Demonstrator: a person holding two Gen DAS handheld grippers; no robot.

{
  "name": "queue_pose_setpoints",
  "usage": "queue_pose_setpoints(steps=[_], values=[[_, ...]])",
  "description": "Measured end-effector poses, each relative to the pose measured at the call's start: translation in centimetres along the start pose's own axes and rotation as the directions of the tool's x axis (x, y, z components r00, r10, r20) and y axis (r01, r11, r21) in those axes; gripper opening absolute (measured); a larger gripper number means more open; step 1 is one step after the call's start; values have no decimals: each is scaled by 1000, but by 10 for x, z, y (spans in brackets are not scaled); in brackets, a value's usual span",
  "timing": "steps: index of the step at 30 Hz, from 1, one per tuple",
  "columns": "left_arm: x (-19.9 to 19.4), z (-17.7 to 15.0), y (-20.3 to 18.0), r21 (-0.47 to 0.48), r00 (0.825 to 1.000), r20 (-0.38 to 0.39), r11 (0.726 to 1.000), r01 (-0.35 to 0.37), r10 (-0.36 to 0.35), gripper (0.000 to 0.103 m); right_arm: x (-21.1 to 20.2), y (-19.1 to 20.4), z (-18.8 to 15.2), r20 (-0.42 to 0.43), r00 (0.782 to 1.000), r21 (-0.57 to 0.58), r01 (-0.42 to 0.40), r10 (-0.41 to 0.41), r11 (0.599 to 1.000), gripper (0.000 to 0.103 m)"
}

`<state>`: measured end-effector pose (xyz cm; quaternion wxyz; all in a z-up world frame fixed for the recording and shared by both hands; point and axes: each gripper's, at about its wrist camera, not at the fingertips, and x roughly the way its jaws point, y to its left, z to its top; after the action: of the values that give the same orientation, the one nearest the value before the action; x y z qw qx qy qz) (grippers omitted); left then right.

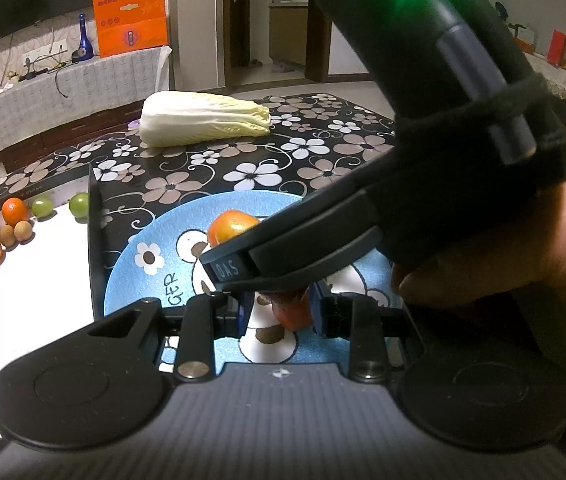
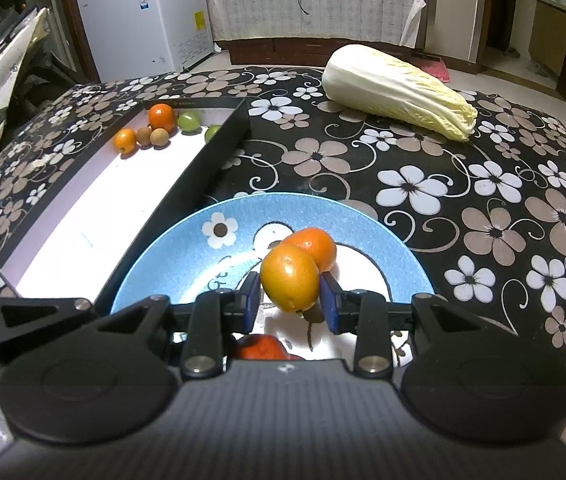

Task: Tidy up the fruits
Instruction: 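Lower the yellow fruit onto the plate and open the right gripper while the left gripper releases the tomato, then move both grippers back over the white fruit tray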

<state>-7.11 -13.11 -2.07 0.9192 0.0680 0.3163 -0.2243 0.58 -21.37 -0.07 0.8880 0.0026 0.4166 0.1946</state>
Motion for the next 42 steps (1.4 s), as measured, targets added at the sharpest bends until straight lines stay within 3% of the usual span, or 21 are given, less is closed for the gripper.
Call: queue_pose_setpoints(steps=[5,7,9,42], values=[[-5,1,3,-8,1000,8,1000,4,-4,35,-4,-1,1,23,1000,6,-6,6,1000,36],[-7,1,4,-9,1000,14,1000,1,-1,46,-6,-1,2,30,1000,9,-7,7,1000,36],[-9,2,4,-7,1000,23,1000,0,0,49,-7,-1,2,33,999,10,-10,9,1000,36],[-33,3,11,-21,996,84,1000,3,-1,50,-22,0,11,162,987,54,-19,10,998,38]])
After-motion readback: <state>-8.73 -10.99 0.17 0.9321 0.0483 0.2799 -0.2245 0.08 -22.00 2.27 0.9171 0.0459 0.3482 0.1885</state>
